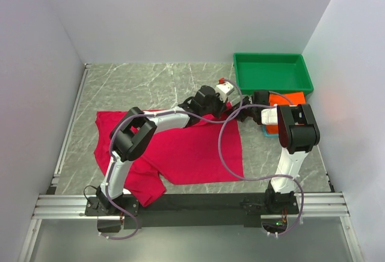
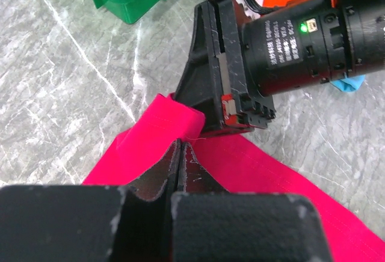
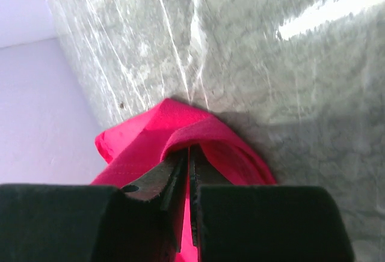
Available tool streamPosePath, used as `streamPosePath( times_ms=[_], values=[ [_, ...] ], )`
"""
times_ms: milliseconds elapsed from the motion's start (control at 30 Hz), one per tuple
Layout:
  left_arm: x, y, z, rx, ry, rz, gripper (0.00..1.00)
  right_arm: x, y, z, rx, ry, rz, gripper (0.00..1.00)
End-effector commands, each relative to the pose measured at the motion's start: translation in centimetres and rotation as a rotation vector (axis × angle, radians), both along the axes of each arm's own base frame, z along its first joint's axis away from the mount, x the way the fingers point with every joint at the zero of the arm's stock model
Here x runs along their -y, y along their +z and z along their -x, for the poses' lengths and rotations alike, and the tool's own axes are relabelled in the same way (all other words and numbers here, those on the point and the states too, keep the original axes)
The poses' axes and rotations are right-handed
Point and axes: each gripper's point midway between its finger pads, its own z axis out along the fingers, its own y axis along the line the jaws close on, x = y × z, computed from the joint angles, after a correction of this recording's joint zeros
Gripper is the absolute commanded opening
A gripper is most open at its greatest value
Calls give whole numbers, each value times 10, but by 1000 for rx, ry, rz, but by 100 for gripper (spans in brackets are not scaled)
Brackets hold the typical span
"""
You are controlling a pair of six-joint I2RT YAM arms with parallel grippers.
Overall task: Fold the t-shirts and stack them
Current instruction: Fold the tshirt
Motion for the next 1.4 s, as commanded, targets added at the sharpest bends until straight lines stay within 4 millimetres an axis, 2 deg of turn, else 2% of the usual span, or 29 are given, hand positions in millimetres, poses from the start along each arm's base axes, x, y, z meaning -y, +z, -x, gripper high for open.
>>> streamPosePath(
  times_ms=[0, 433, 467, 633, 700, 1000, 1067, 1367],
  values=[
    [6, 34, 4, 24, -27, 73, 1, 8, 10, -23, 65, -37, -9, 11],
    [12, 18, 11, -14, -62, 55, 1, 27, 13, -34, 92, -81, 28, 14],
    [13, 17, 11, -17, -65, 53, 1, 30, 13, -34, 96, -79, 42, 15],
    [17, 10, 12, -30, -73, 52, 1, 44, 22, -36, 112, -97, 149, 41],
    [19, 7, 13, -38, -79, 50, 1, 47, 26, -36, 126, -92, 182, 44],
    [28, -8, 14, -65, -92, 42, 1, 56, 30, -34, 114, -76, 264, 45],
    [30, -11, 14, -71, -94, 45, 1, 57, 28, -31, 98, -60, 287, 41],
    [43, -15, 18, -89, -119, 59, 1, 82, 32, -23, 72, -126, 415, 39]
  ],
)
